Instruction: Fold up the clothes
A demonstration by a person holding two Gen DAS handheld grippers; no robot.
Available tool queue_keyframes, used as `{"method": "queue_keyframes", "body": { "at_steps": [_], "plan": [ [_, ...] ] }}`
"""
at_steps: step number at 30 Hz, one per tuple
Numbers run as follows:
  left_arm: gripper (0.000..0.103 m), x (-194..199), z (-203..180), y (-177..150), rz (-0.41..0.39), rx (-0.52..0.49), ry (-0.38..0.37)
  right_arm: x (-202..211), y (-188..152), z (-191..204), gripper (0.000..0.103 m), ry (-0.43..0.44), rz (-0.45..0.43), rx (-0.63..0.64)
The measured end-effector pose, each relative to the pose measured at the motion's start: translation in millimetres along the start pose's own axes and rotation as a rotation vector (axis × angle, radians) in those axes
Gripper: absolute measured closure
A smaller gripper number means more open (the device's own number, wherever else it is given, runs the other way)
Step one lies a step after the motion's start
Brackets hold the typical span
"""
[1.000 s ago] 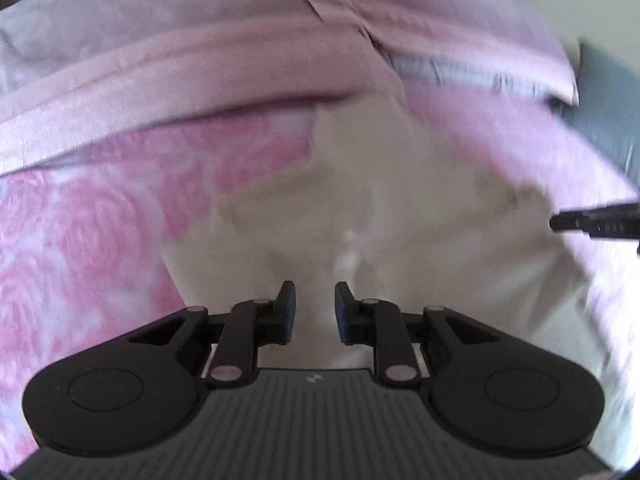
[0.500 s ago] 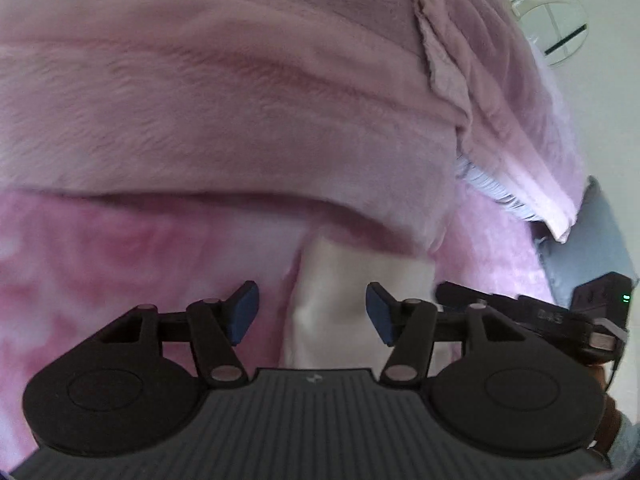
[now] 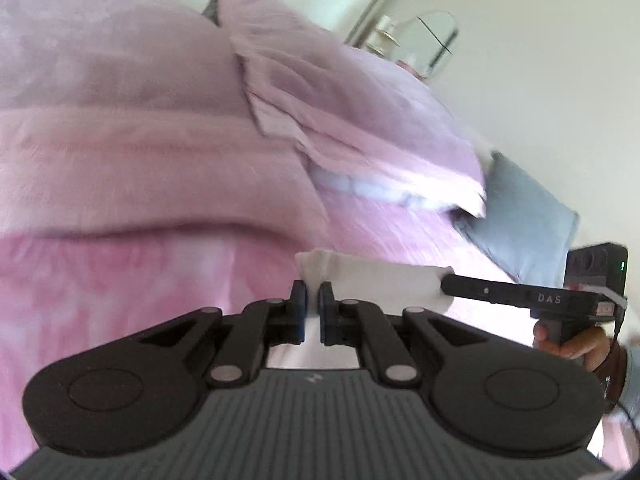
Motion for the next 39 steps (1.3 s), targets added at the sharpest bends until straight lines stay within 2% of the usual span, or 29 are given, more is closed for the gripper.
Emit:
{"method": "queue_keyframes", "body": {
  "at_steps": [3,5,6,7,8,9,10,11,13,14,16,18,19,20,21,24,25,27,30,32,33,36,39],
  "plan": [
    [0.096,28,-13,-61,0.125,-0.063,0.058,34,-54,32,0.101,-0.022,0.127,0.084],
    [0.096,41,-13,-99,0.226,-0.053,0.109,45,-97,39,0.100,-0.068,0.282,0.086],
    [0.096,49,-10,-112,0.252,-0.030,0.136,50,-119,41,0.100,-0.095,0.367,0.079],
    [0.095,58,-8,-119,0.263,-0.003,0.158,56,-134,42,0.094,-0.127,0.421,0.077],
    [0.089,64,-6,-118,0.249,0.038,0.168,62,-143,42,0.086,-0.165,0.443,0.079],
    [0.084,68,-5,-113,0.229,0.090,0.171,68,-146,42,0.066,-0.187,0.441,0.068],
    [0.071,73,-3,-108,0.207,0.142,0.174,72,-141,43,0.055,-0.184,0.403,0.025],
    [0.065,74,-2,-102,0.189,0.204,0.164,76,-133,43,0.055,-0.174,0.351,-0.038],
    [0.061,66,0,-90,0.159,0.365,0.104,74,-118,37,0.055,-0.154,0.254,-0.204],
    [0.056,57,5,-86,0.150,0.461,0.082,71,-111,33,0.055,-0.144,0.206,-0.295],
    [0.051,39,16,-81,0.144,0.647,0.063,56,-105,21,0.055,-0.125,0.159,-0.478],
    [0.056,22,24,-84,0.154,0.752,0.054,37,-107,7,0.055,-0.139,0.147,-0.615],
    [0.075,16,26,-84,0.154,0.778,0.042,28,-108,2,0.057,-0.143,0.141,-0.665],
    [0.099,15,25,-82,0.144,0.754,0.027,21,-109,0,0.069,-0.143,0.137,-0.696],
    [0.101,18,22,-79,0.131,0.697,0.025,18,-110,-2,0.100,-0.150,0.130,-0.695],
    [0.101,31,8,-78,0.107,0.435,0.031,22,-105,-2,0.101,-0.191,0.098,-0.590],
    [0.101,31,5,-87,0.138,0.380,0.045,26,-107,-2,0.101,-0.207,0.098,-0.551],
    [0.097,25,6,-109,0.208,0.284,0.129,33,-121,-1,0.100,-0.237,0.139,-0.487],
    [0.089,27,2,-107,0.187,0.212,0.212,29,-134,9,0.100,-0.275,0.211,-0.360],
    [0.090,36,-6,-94,0.131,0.153,0.272,29,-128,17,0.089,-0.324,0.221,-0.273],
    [0.090,43,-13,-87,0.099,0.116,0.289,30,-122,20,0.079,-0.353,0.220,-0.229],
    [0.090,54,-32,-73,0.053,0.055,0.275,37,-107,34,0.076,-0.410,0.153,-0.109],
    [0.090,34,-45,-77,0.099,0.018,0.231,28,-101,53,0.076,-0.364,0.123,-0.023]
  ]
}}
Point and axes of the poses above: each gripper's, at about its wrist camera, not at the fingertips, and x roughly against the way its jaws point, z to its left, y to its top, the point moved 9 cm from there along -x, roughly the way its jaws point, and after that the axes turned 3 degrees about y, right-handed, at the moved point
